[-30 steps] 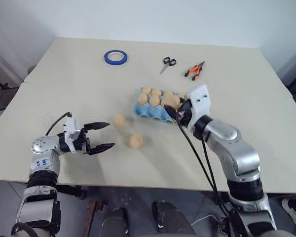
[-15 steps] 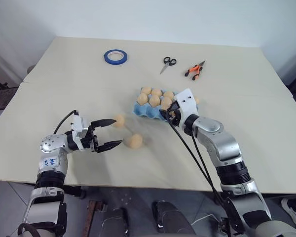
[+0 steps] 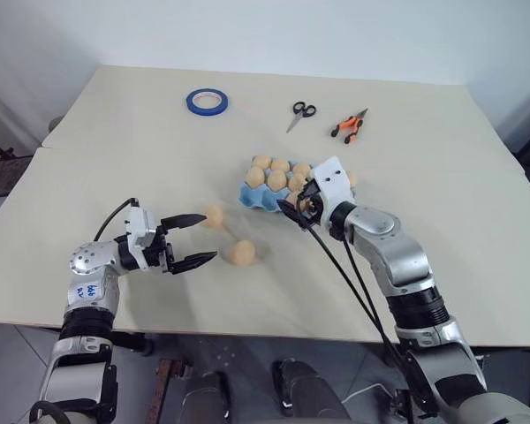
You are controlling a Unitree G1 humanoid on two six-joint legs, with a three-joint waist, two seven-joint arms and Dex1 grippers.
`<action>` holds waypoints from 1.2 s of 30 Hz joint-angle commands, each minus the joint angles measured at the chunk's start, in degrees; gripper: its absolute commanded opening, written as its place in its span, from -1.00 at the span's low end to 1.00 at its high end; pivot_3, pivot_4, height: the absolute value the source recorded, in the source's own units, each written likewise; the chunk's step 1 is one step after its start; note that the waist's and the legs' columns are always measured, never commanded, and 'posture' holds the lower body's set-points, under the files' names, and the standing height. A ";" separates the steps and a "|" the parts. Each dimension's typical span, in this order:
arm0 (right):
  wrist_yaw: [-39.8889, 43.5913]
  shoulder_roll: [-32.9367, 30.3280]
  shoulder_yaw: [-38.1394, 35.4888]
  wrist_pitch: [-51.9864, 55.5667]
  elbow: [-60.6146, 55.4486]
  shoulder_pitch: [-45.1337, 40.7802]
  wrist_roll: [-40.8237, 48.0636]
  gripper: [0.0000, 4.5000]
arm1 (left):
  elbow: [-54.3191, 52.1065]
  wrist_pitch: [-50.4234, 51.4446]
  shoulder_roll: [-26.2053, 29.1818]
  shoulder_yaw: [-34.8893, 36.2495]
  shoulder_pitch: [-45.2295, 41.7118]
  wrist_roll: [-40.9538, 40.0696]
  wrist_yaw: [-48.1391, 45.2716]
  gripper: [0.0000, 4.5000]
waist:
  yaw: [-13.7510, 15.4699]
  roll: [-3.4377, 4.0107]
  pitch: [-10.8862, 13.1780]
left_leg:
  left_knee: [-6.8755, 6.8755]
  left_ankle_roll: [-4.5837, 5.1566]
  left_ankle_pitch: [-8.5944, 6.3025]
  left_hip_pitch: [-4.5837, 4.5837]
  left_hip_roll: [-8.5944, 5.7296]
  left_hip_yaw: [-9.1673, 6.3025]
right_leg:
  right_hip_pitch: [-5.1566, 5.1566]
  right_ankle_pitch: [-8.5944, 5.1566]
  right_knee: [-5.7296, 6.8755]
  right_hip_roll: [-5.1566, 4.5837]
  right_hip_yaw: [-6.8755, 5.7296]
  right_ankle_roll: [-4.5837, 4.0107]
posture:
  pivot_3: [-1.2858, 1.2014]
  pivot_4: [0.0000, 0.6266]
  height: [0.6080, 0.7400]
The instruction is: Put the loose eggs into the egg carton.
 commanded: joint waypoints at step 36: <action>51.27 -20.28 -14.98 -29.18 5.38 21.02 19.58 0.98 | -53.29 8.86 -6.88 2.15 39.84 -0.85 36.18 1.00 | 0.04 0.13 0.09 | -0.11 -0.01 -0.06 0.95 0.02 -0.16 | 1.17 -0.03 -0.56 -0.15 -0.25 -0.06 | 0.03 -0.52 1.00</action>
